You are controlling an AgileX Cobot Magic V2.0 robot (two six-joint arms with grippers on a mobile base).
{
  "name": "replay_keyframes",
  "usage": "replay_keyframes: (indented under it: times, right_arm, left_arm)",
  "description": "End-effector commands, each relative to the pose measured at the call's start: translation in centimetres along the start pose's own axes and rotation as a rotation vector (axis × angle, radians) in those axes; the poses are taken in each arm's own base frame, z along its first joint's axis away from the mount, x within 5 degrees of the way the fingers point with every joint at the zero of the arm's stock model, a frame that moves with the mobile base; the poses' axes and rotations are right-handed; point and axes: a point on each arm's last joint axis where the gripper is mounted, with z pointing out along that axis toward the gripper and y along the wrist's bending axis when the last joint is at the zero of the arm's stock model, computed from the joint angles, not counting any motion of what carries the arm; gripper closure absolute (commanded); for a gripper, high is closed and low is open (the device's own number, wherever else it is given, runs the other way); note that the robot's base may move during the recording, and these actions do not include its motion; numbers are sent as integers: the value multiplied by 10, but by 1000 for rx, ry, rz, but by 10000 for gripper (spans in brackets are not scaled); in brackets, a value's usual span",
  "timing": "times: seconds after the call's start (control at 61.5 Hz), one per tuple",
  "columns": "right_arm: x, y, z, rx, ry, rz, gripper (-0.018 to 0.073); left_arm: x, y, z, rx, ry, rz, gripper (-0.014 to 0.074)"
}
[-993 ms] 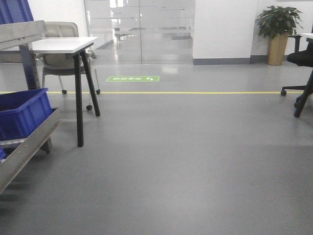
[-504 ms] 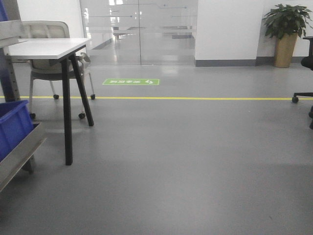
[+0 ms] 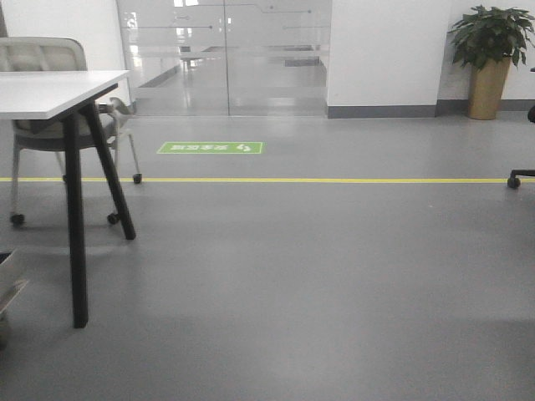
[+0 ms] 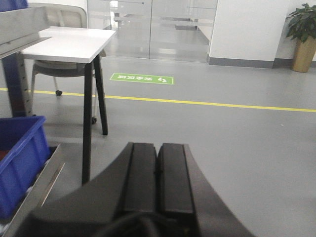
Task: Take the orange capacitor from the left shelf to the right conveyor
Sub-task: 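Drive the base away from the shelf holding the cylinder, then drive the base up to the dark conveyor belt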
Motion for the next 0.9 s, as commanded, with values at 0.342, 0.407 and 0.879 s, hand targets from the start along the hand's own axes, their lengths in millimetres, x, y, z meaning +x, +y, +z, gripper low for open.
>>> replay_keyframes:
  times: [0.342,0.407,0.879]
  right_arm:
    - [-18,2,-4,-8,-106,-3,387]
    - [-18,2,-4,-8,-106,-3,387]
    - [-18,2,-4,-8,-106,-3,387]
  left_arm:
    - [-11,-2,-2,39,-106,-5,723]
    - [-11,-2,-2,44,-106,-6,723]
    - [-11,-2,-2,44,-106,-6,723]
